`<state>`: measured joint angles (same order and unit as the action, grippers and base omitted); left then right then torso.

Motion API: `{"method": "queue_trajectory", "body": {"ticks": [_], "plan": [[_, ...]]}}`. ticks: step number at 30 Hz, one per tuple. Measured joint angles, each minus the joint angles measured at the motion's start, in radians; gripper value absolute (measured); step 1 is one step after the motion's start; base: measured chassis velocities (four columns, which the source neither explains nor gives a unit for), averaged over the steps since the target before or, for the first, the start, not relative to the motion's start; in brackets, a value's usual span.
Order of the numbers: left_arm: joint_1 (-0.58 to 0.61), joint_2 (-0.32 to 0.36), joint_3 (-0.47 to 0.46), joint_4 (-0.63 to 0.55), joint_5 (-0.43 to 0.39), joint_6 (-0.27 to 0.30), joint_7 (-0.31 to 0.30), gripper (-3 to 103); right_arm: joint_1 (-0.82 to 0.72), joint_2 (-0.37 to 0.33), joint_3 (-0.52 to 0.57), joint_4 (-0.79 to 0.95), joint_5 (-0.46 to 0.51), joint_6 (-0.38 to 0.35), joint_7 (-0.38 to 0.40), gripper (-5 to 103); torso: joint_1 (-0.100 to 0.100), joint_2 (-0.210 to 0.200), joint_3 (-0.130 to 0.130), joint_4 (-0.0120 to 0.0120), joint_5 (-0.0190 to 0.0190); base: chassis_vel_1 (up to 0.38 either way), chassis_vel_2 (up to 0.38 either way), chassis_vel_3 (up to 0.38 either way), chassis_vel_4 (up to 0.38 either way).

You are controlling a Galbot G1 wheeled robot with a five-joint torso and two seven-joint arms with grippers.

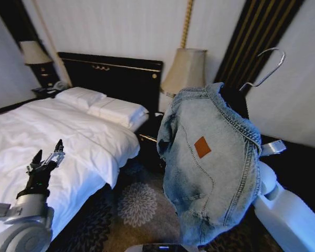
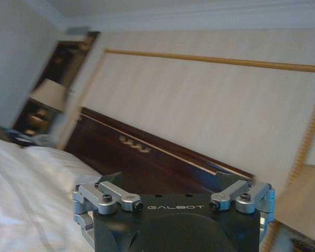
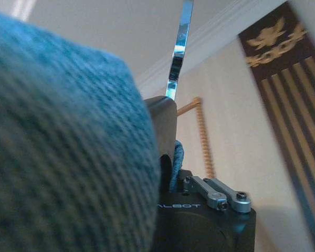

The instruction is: Pick up the clothes from the bed and hang them on the clothes hanger.

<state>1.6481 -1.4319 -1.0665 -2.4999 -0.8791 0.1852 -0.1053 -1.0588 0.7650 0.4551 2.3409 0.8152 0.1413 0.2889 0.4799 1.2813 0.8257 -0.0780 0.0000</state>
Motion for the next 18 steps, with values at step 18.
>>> {"method": "queue_trajectory", "body": {"ticks": [18], "plan": [[-0.020, 0.030, 0.006, 0.000, 0.000, -0.013, 0.023, 100, -0.073, 0.034, 0.056, 0.004, -0.013, 0.003, -0.018, 20, 0.000, 0.000, 0.000, -0.0001, 0.0000, -0.125, -0.127, -0.132, -0.128]]}}
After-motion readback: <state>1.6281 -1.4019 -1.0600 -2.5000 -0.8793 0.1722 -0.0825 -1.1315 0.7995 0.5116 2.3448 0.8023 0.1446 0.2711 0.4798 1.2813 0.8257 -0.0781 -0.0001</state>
